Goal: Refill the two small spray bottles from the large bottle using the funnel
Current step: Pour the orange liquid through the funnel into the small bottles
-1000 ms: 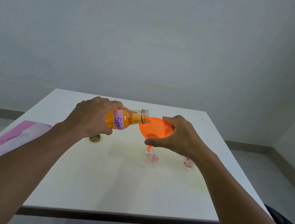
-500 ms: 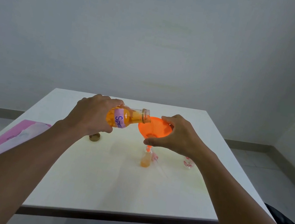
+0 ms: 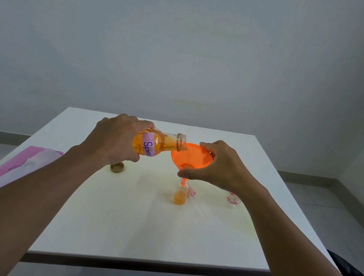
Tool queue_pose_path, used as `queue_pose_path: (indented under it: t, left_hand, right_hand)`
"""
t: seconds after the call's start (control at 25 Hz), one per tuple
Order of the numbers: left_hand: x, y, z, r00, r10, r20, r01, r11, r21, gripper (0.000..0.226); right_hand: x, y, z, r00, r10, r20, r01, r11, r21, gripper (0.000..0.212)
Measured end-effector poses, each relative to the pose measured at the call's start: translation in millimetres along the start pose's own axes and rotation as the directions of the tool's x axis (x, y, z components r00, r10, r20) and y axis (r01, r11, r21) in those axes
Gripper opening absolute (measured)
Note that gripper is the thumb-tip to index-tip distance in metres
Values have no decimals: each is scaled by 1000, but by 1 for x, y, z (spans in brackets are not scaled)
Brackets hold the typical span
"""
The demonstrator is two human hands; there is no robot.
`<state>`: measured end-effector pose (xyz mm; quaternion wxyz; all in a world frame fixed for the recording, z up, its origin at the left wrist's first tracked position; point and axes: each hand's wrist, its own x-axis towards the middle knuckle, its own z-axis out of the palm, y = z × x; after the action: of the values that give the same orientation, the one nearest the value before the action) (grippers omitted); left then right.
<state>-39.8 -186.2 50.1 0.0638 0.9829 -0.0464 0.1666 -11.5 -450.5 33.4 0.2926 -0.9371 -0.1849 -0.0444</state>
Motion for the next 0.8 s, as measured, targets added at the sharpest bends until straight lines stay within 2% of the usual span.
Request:
queue_pose_path:
  t: [0.44,0.6,0.8]
  left_hand:
    - [1,1,1,1000,6,1,-6,1000,9,79]
    - [1,1,1,1000,3,3,-3,1000,23,81]
    - [2,2,1,1000,7,1,-7,999,38,83]
  right_hand:
    - [-2,0,-1,1000,-5,-2,5,1000,1,91]
    - [-1,1,0,1000,3,-1,-3,1000,-1,98]
    - [-2,0,-1,1000,-2,0,2,1000,2,95]
